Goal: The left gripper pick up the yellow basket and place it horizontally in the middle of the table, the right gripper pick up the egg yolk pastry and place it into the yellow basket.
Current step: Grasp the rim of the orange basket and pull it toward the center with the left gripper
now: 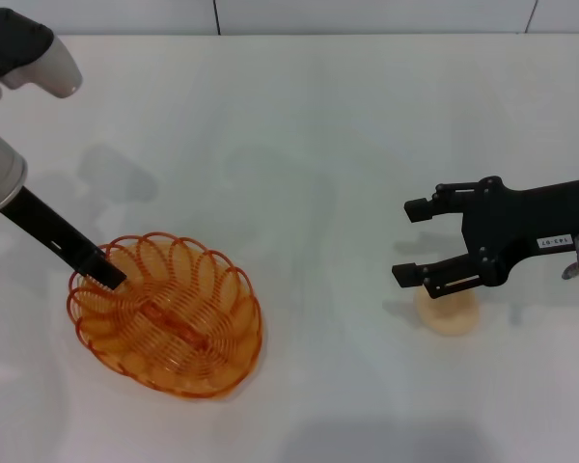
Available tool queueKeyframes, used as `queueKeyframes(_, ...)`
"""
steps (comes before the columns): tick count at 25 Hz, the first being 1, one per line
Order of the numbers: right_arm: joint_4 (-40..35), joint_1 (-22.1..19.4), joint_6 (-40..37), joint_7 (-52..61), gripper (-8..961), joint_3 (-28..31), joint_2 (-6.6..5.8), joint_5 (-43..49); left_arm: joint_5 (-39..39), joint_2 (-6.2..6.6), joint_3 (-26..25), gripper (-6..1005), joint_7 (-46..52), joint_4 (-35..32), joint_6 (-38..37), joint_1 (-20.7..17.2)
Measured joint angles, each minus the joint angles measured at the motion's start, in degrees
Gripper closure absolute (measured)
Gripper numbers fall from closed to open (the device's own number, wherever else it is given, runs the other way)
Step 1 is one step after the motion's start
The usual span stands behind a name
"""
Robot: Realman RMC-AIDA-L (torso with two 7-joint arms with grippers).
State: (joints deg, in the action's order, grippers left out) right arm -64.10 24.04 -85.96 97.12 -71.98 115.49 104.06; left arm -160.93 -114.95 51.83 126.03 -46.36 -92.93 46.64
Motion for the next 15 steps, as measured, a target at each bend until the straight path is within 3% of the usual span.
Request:
queueKeyframes(7,-0.2,0.0,0.0,0.0,92,0.0,0.00,0.0,-0.1,0.18,0.1,714,0.6,0.0,1.2,0.0)
queueKeyframes(12,-0.3,0.0,0.0,0.0,92,0.1,-0.05,0.0,0.0,0.02,0.7,863,0.7,-0.3,1.2,0.1)
queueKeyframes(15,-0.3,0.0,-0.1,0.0,92,0.2,-0.08,0.0,0.2,0.04,0.7,870,0.7,-0.5,0.7,0.4)
